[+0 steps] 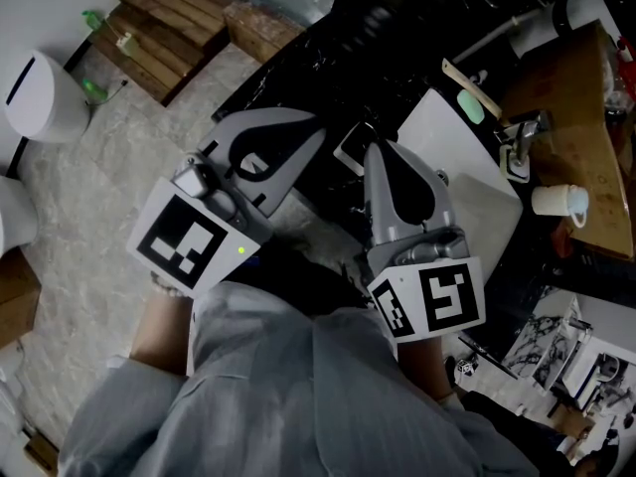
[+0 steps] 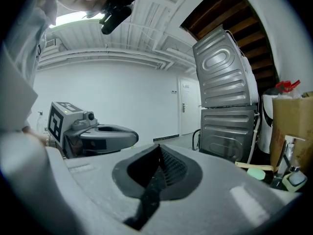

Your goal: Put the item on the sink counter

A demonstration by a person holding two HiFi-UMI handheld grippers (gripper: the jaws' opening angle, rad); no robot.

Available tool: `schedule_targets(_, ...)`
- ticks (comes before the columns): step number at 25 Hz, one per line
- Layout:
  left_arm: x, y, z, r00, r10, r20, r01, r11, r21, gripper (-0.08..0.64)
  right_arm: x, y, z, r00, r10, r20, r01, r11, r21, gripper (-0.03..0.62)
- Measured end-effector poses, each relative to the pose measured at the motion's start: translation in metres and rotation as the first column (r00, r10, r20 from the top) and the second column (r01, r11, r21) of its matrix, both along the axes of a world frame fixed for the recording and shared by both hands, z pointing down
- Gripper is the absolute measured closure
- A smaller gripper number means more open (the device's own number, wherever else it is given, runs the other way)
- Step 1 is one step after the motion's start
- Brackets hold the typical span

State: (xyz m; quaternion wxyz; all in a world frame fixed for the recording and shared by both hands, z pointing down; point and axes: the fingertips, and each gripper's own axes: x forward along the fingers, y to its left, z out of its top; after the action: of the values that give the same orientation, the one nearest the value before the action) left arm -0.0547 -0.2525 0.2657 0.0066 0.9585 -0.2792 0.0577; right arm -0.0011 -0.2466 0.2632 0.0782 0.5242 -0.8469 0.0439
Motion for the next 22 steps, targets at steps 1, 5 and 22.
schedule_targets(1,0.0002,0.0001,0.0001,1.000,0.001,0.000,-0.001,1.000,-0.001,0.554,0.0001,0.0001,0.0000,1.000,0.001,-0.001,-0.001,1.000,0.000,0.595)
schedule_targets(5,0.0010,0.0005,0.0003,1.000,0.006,-0.002,-0.006,1.000,-0.005,0.554,0.0003,0.0003,-0.0001,1.000,0.003,-0.004,-0.003,1.000,0.000,0.595)
schedule_targets(22,0.0045,0.0028,0.0005,1.000,0.026,-0.004,-0.026,1.000,-0.008,0.554,0.0018,0.0025,-0.0011,1.000,0.012,-0.013,-0.012,1.000,0.003,0.595)
